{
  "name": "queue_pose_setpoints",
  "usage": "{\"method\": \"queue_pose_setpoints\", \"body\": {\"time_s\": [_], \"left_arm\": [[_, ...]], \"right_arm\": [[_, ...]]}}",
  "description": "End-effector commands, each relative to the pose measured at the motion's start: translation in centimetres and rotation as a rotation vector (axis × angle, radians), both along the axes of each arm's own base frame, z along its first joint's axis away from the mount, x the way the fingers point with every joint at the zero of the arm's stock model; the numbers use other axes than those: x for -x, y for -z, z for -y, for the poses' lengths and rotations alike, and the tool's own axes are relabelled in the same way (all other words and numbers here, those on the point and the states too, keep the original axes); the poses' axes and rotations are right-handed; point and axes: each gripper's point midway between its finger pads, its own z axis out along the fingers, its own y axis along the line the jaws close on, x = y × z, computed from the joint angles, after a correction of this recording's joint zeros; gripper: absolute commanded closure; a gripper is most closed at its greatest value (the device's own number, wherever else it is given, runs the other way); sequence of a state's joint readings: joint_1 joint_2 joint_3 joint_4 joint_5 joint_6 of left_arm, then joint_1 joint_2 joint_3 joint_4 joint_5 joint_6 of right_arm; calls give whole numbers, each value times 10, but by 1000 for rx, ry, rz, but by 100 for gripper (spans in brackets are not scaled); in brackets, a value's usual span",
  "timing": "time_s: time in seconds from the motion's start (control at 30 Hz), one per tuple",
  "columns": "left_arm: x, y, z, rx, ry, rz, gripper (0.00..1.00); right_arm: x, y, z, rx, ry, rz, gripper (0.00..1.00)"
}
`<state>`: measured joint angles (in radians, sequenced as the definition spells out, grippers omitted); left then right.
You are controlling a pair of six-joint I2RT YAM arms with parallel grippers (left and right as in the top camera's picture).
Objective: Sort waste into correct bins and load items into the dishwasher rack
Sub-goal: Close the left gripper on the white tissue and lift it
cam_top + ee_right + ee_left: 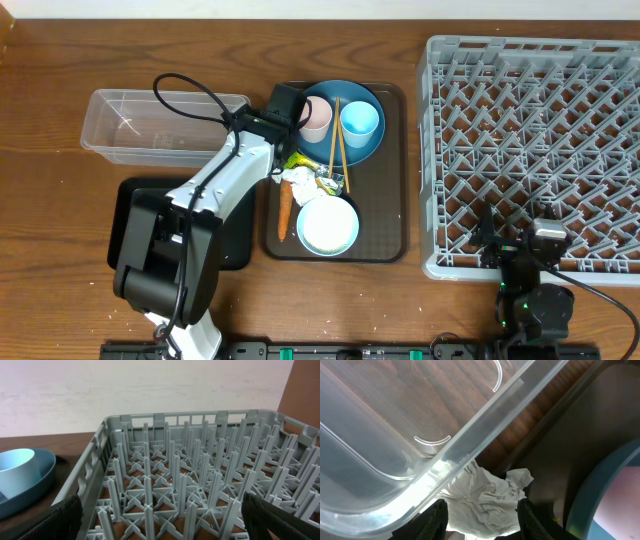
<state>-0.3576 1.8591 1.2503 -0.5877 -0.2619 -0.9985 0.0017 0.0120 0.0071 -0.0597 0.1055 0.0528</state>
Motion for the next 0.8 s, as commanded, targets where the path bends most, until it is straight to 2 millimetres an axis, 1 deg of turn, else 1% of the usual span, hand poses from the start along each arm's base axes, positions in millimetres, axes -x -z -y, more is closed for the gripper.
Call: {"method": "queue_pose_setpoints", "body": {"time_s": [0.0,0.37,0.5,0.77], "left_arm": [[4,5,-2,-23,-7,-15,52],[9,7,-2,-25,-4,-39,52],[10,8,-2,-26,-4,-40,48],[13,11,-3,-16,-37,-41,47]], "right_arm": [[0,1,-2,-13,-7,0,1],[0,1,-2,-13,-7,0,1],[0,1,-2,-13,-7,0,1],[0,1,-2,-13,-7,0,1]]}}
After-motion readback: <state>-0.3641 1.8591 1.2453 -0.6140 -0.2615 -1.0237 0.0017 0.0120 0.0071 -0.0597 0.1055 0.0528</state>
